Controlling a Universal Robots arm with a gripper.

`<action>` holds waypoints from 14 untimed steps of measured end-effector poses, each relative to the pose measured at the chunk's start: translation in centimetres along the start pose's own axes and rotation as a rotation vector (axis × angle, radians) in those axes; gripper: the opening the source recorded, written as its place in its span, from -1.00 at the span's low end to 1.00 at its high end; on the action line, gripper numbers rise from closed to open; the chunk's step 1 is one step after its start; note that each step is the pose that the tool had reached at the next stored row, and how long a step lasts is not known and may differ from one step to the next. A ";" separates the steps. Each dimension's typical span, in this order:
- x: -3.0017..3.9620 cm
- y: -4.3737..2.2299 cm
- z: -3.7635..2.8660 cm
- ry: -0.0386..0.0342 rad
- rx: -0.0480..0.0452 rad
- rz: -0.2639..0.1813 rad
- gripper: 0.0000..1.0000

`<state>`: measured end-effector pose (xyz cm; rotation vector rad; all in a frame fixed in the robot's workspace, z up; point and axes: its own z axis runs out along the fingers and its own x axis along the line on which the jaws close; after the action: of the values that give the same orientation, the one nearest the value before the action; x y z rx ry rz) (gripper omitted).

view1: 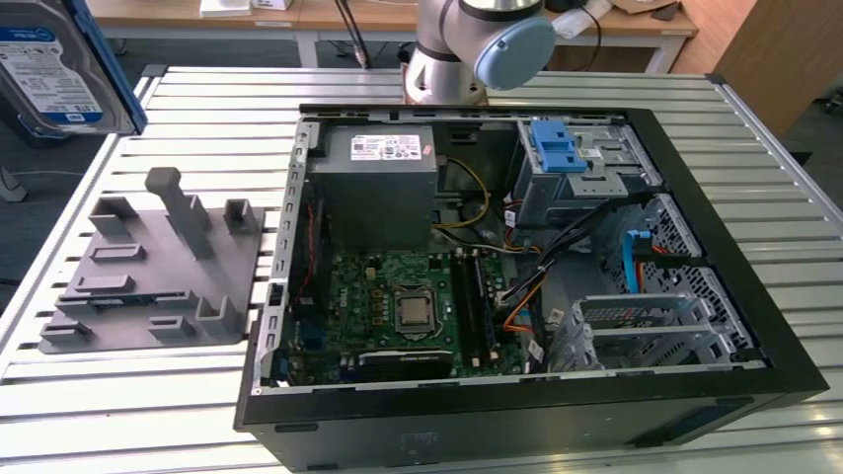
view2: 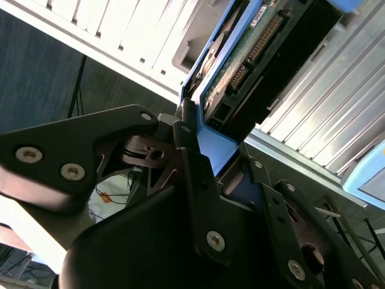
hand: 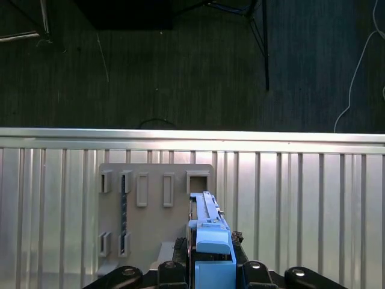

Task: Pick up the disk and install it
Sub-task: 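Pick up the disk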

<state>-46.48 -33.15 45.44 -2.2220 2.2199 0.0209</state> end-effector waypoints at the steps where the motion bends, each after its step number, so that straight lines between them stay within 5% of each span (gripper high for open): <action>1: 0.00 0.00 -0.09 0.0001 -0.0001 0.000 -0.27; 14: -0.01 0.01 -1.45 0.0000 0.0000 0.000 -0.27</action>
<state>-46.48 -33.15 46.89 -2.2219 2.2201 0.0209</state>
